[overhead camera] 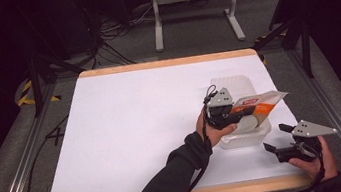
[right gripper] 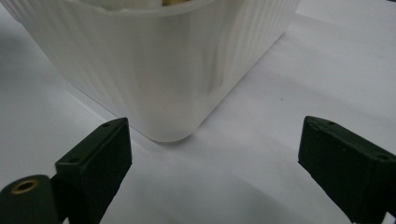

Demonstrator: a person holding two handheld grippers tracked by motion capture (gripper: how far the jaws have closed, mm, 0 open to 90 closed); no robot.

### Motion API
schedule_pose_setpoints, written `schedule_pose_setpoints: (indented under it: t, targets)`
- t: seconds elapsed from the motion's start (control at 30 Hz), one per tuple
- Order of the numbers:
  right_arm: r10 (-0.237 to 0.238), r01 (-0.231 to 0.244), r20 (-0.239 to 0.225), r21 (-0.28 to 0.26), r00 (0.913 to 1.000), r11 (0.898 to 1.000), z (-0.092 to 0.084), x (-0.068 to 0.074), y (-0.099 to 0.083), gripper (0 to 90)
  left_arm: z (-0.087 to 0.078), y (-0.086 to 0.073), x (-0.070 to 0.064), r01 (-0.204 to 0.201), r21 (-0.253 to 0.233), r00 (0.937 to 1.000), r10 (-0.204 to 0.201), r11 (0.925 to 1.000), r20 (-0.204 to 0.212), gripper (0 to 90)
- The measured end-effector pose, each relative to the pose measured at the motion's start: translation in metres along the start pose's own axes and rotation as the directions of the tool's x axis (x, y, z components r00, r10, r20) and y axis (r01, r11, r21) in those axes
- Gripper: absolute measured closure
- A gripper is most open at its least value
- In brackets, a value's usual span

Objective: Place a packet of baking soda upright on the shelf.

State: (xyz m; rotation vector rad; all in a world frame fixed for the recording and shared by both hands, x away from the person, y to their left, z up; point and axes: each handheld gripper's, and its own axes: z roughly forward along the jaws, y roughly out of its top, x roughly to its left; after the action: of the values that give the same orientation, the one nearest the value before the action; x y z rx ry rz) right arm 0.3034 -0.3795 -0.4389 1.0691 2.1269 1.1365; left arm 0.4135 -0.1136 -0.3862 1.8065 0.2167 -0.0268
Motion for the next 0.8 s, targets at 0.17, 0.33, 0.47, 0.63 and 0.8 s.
schedule_pose_setpoints:
  t: [0.17,0.33,0.47,0.63,0.8]
  targets:
    - [0.000,0.000,0.003,-0.004,1.0000,1.000,-0.001,0.000,0.000,10.4,-0.009,-0.015,0.005,0.027,0.013,0.9996,-0.027,0.9996,0.000,89.8]
    - [-0.001,0.001,0.003,-0.005,1.0000,1.000,-0.001,0.000,0.000,10.2,-0.014,-0.018,0.004,0.014,0.052,0.9999,-0.014,0.9986,-0.009,89.7]
    - [-0.001,0.001,0.005,-0.006,1.0000,1.000,-0.001,0.001,0.000,10.1,-0.015,-0.020,0.003,0.011,0.063,0.9998,-0.010,0.9980,-0.014,89.5]
    - [-0.003,0.003,0.007,-0.005,1.0000,1.000,-0.001,0.001,0.000,10.1,-0.017,-0.021,0.005,0.008,0.079,0.9998,-0.007,0.9969,-0.017,87.5]
    - [-0.005,0.005,0.002,-0.012,1.0000,1.000,-0.002,0.001,0.000,10.2,-0.017,-0.019,0.002,0.003,0.100,0.9996,0.000,0.9950,-0.030,86.1]
